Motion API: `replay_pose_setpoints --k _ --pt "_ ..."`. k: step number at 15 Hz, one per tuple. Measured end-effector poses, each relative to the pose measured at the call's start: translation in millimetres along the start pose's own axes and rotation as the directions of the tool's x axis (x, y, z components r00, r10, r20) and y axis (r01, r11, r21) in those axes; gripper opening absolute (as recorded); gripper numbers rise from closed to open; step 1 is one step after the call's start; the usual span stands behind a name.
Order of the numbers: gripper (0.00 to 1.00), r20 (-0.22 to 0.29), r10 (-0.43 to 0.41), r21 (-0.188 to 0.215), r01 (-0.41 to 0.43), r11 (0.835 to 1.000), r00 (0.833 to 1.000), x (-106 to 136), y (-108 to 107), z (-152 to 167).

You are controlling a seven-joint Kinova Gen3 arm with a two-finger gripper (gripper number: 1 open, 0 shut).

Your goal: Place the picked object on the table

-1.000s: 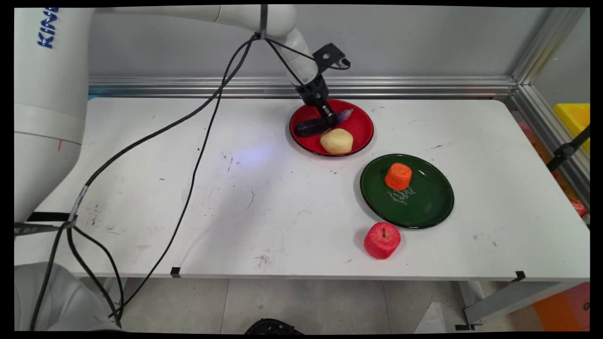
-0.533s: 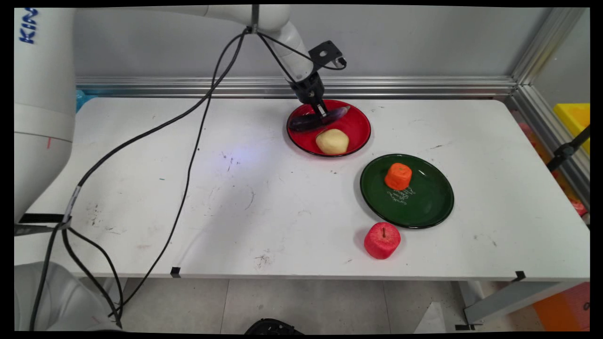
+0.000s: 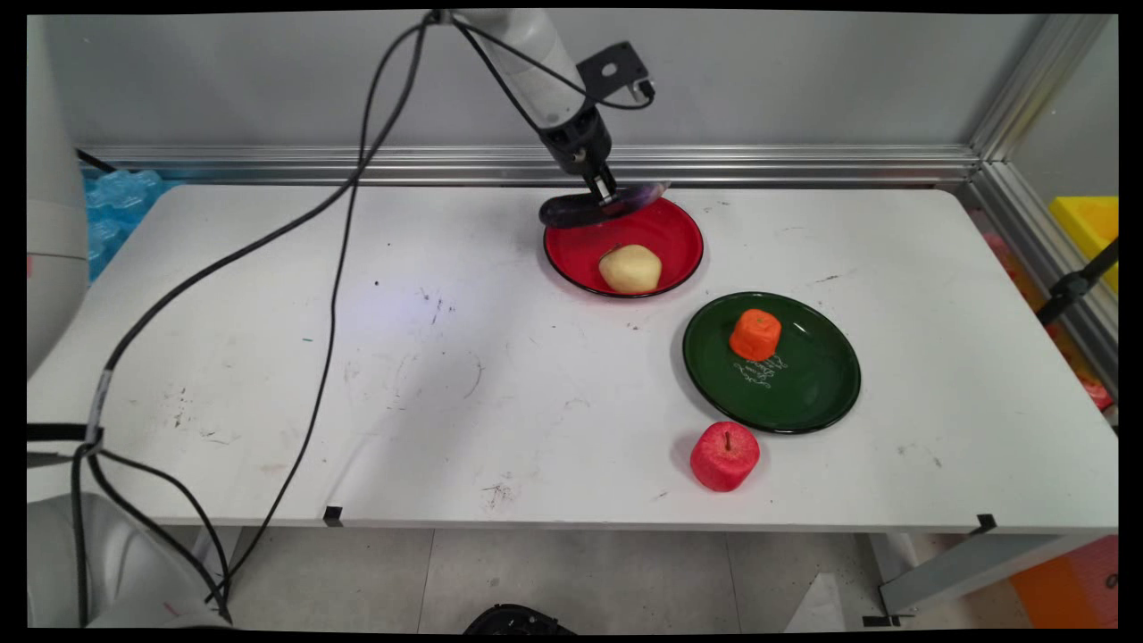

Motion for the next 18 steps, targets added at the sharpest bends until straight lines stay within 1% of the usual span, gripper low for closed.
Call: replay_pose_setpoints --k 3,5,6,8,11,14,18 --pt "0.0 -0.026 0.042 -0.012 -0.042 0.999 0.999 5 30 -35" --pt "0.0 -0.035 0.064 -0.022 -0.064 0.998 0.997 5 46 -50" --pt "0.0 -0.039 0.082 -0.028 -0.083 0.996 0.996 4 59 -60" --pt "0.0 -0.036 0.102 -0.036 -0.103 0.994 0.994 -1 78 -74" --pt "0.0 -0.021 0.119 -0.053 -0.12 0.991 0.993 -13 102 -85" --pt "0.0 0.001 0.147 -0.09 -0.146 0.985 0.989 -30 138 -92" --pt "0.0 0.013 0.175 -0.121 -0.173 0.977 0.984 -43 173 -85"
